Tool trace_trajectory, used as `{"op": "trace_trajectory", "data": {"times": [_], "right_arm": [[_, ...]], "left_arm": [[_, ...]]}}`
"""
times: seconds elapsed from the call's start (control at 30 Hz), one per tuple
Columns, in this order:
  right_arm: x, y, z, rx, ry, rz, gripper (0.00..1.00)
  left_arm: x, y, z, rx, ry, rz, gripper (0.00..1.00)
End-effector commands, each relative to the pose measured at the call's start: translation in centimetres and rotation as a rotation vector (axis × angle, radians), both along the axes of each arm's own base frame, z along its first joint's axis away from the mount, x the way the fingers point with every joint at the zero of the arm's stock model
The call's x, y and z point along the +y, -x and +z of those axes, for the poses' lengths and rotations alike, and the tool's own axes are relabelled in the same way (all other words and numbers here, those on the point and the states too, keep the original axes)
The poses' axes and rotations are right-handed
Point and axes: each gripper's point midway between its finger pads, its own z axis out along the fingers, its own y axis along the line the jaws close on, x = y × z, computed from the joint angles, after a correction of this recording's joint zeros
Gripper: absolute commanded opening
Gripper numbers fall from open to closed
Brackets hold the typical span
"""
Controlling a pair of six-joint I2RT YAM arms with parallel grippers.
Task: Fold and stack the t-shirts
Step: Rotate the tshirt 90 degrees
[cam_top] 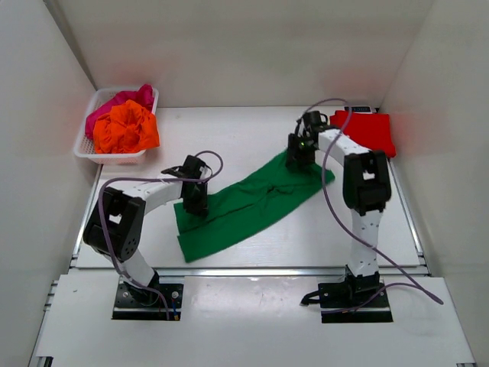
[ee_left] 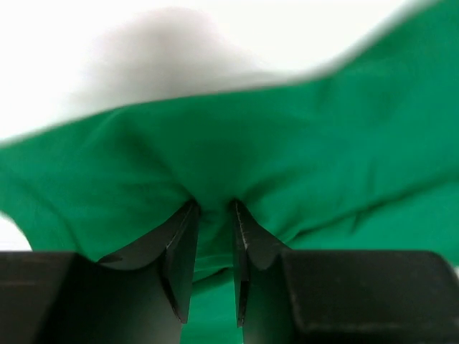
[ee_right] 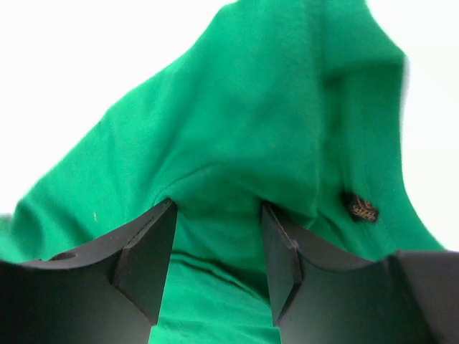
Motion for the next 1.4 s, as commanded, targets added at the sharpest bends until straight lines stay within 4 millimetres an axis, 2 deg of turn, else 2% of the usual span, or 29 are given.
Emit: {"op": "trace_trajectory", "data": {"times": [0.0,0.03,0.13,0.17,0.27,0.37,0.4,0.47,0.53,0.57,0.6,0.63,0.67,0.7,0.73,0.77,0.8,0.83,0.87,0.9,0.93,0.97,1.0,1.03,1.07,1.1,1.13,1.27,1.37], "right_arm": [[3.7,-3.7,-0.4,0.001,-0.003,0.147,0.48],[5.6,-5.2,-0.2,-0.013,-0.011,0.212,0.48],[9.1,-8.2,0.9,-0.052,-0.045,0.297,0.49],[10.4,-9.6,3.1,-0.115,-0.071,0.307,0.50],[12.8,-10.1,4.2,-0.169,-0.178,0.359,0.52],[12.8,-11.0,8.0,-0.301,-0.137,0.380,0.54],[13.0,-11.1,8.5,-0.330,-0.131,0.396,0.54],[12.4,-11.6,13.5,-0.435,-0.127,0.386,0.56],[11.6,-11.7,17.4,-0.513,-0.123,0.375,0.61],[11.4,-11.1,19.9,-0.551,-0.116,0.371,0.62],[10.2,-10.9,21.9,-0.581,-0.102,0.344,0.65],[10.2,-10.1,22.8,-0.586,-0.104,0.346,0.66],[8.8,-9.0,24.2,-0.596,-0.093,0.318,0.68],[8.2,-7.3,24.5,-0.585,-0.084,0.294,0.67],[8.1,-5.9,21.6,-0.521,-0.069,0.269,0.62],[7.4,-4.0,23.5,-0.551,-0.080,0.255,0.40],[7.8,-1.4,22.2,-0.531,-0.096,0.257,0.12],[8.2,0.8,18.5,-0.458,-0.096,0.255,0.06],[7.9,4.0,16.4,-0.401,-0.105,0.273,0.01],[8.7,5.9,17.3,-0.426,-0.137,0.287,0.01],[9.6,8.8,15.3,-0.391,-0.145,0.313,0.02],[9.7,11.5,12.2,-0.322,-0.144,0.325,0.00],[11.1,13.2,12.4,-0.345,-0.171,0.356,0.00],[12.4,15.6,11.4,-0.327,-0.192,0.394,0.00],[13.4,17.6,10.0,-0.291,-0.217,0.428,0.02],[13.8,18.6,9.5,-0.282,-0.223,0.446,0.04],[14.8,20.1,8.6,-0.264,-0.230,0.473,0.04],[17.7,24.1,6.0,-0.172,-0.331,0.532,0.05],[19.0,25.6,4.5,-0.127,-0.361,0.570,0.06]], "left_arm": [[-1.8,7.5,-2.2,0.243,0.072,-0.049,0.35],[-2.4,8.6,-2.0,0.266,0.114,-0.049,0.34],[-4.2,10.8,-1.1,0.306,0.216,-0.077,0.33],[-4.6,11.1,-0.8,0.304,0.230,-0.091,0.33],[-6.0,11.7,0.9,0.302,0.320,-0.079,0.34],[-7.6,9.1,5.3,0.165,0.458,-0.042,0.34],[-7.6,7.8,6.3,0.110,0.484,-0.024,0.34],[-7.9,5.3,10.5,-0.030,0.587,0.026,0.34],[-6.8,2.1,13.0,-0.149,0.639,0.092,0.32],[-6.5,0.6,14.6,-0.206,0.654,0.094,0.32],[-6.3,-1.2,15.8,-0.259,0.650,0.074,0.32],[-6.1,-2.3,16.4,-0.277,0.638,0.069,0.32],[-6.4,-4.0,17.0,-0.290,0.614,0.032,0.31],[-7.0,-6.1,17.4,-0.307,0.592,-0.010,0.31],[-7.6,-7.9,19.1,-0.358,0.588,-0.039,0.30],[-7.9,-9.1,17.3,-0.326,0.562,-0.030,0.30],[-8.9,-11.1,17.1,-0.346,0.571,-0.057,0.30],[-9.6,-12.7,18.1,-0.391,0.586,-0.089,0.28],[-10.4,-14.0,16.5,-0.378,0.576,-0.104,0.27],[-11.3,-15.4,15.6,-0.372,0.564,-0.127,0.25],[-11.8,-17.3,14.6,-0.385,0.531,-0.143,0.25],[-12.6,-17.6,14.3,-0.384,0.512,-0.168,0.24],[-13.3,-19.2,13.4,-0.398,0.477,-0.196,0.24],[-14.2,-20.4,12.4,-0.397,0.443,-0.227,0.24],[-15.2,-21.2,13.1,-0.424,0.421,-0.262,0.25],[-16.2,-21.3,10.9,-0.386,0.395,-0.281,0.26],[-16.8,-22.4,9.9,-0.389,0.374,-0.299,0.26],[-19.2,-24.9,7.2,-0.381,0.347,-0.310,0.28],[-19.8,-26.3,5.1,-0.360,0.308,-0.315,0.28]]}}
